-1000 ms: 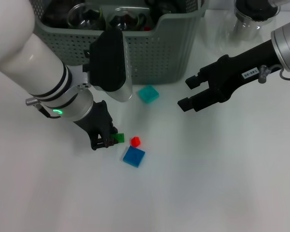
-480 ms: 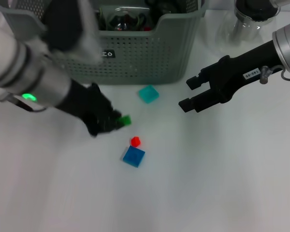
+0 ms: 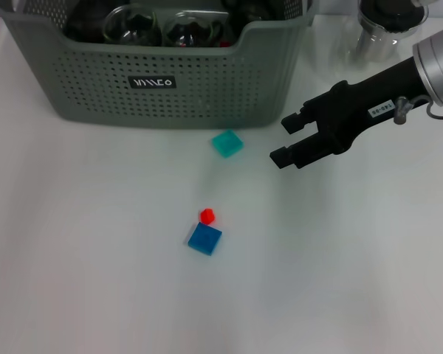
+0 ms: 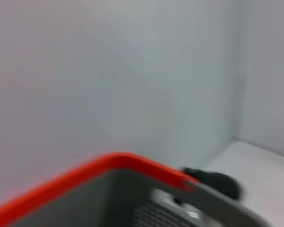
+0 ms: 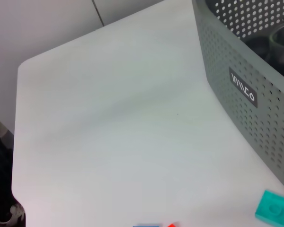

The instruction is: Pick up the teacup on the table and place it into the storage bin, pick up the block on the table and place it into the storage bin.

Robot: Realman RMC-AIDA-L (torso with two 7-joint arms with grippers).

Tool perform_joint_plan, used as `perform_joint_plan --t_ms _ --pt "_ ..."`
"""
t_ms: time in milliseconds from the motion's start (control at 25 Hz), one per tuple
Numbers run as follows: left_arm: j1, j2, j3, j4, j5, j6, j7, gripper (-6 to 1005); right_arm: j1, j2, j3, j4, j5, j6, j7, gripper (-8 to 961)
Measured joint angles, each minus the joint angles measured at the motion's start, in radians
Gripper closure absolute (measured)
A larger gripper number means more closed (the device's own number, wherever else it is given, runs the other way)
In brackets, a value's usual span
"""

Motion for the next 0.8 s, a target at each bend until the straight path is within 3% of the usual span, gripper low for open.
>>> perform_joint_plan --t_ms 120,240,360,560,640,800 --pt "-0.083 0.040 0.023 -0.114 0.096 -0.141 -0.084 752 0.001 0.000 0.002 0.000 0.001 0.000 0.000 187" --pt "-0.191 0.085 0.044 -0.300 0.222 -0.259 -0.165 741 0.000 0.000 0.003 0.001 0.001 0.001 0.000 187" --pt "-0.259 0.102 0.048 -0.418 0.302 -0.311 -0.201 731 0.000 -0.003 0.004 0.005 0.001 0.004 -0.002 187" --pt "-0.310 0.087 0.048 -0.498 0.398 -0.361 -0.221 713 0.001 -0.005 0.005 0.006 0.000 0.008 -0.005 186" --pt "-0.313 0.061 0.062 -0.496 0.451 -0.410 -0.237 706 0.001 -0.004 0.005 0.004 0.001 0.009 -0.006 186" --pt "-0.308 0.058 0.069 -0.492 0.470 -0.428 -0.244 692 0.005 -0.004 0.004 0.002 0.002 0.010 -0.009 187"
